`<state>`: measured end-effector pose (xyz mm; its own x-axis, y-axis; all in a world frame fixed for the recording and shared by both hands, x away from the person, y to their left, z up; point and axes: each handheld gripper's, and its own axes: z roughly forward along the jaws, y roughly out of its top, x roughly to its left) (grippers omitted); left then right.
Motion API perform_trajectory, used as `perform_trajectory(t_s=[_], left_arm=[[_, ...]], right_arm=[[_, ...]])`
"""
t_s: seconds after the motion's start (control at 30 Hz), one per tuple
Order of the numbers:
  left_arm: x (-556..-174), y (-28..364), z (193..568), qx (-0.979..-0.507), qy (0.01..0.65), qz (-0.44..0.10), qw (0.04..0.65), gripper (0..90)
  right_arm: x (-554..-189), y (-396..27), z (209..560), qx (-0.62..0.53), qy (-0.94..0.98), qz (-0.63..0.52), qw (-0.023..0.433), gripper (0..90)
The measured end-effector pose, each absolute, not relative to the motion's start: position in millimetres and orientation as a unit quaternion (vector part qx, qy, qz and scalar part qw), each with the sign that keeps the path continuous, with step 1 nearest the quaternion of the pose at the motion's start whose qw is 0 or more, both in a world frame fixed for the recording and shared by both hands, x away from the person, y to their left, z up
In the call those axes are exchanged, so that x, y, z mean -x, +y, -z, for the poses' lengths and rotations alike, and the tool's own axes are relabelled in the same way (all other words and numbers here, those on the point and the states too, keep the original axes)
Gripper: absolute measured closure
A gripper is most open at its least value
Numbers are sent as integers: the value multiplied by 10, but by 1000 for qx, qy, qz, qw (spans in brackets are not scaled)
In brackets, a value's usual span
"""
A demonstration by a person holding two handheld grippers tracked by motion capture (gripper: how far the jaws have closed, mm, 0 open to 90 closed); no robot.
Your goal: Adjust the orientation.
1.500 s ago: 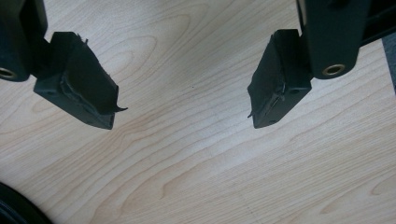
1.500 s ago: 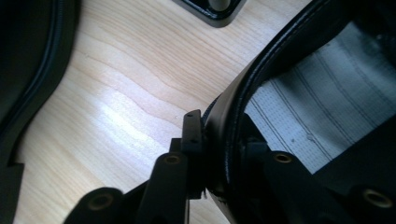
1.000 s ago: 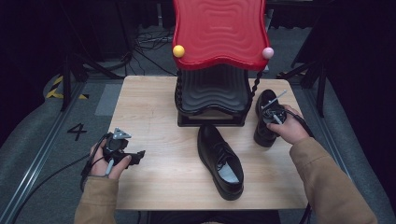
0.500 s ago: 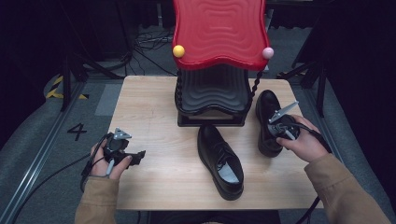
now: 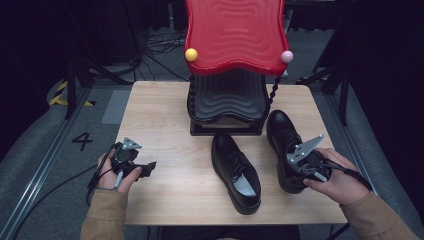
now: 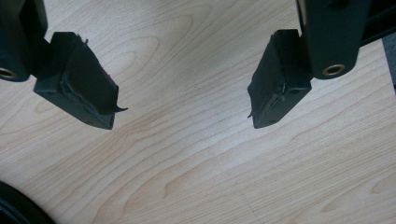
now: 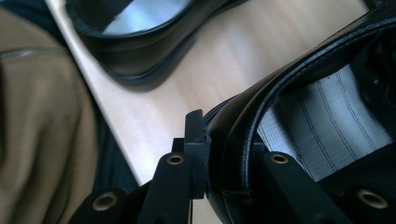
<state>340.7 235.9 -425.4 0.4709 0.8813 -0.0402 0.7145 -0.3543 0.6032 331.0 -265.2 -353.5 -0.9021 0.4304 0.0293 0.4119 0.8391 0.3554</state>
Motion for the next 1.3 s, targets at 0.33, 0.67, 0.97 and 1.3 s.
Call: perform_trajectory(t_s=[0.33, 0.67, 0.97, 1.3], left_arm=[[-3408, 2353, 4263, -810, 493, -146, 282, 246], [-3406, 2354, 4264, -809, 493, -146, 283, 245], [-3408, 2357, 4274, -810, 493, -143, 283, 245], [-3407, 2362, 4278, -809, 496, -141, 283, 245]], right_arm=[[-3036, -2505, 3552, -180, 970, -161, 15, 792], [-3041, -2350, 3671, -149, 976, -157, 3, 786], [-3160, -2196, 3799, -127, 979, -157, 1, 783], [-3373, -2101, 4095, -110, 982, -154, -5, 783]])
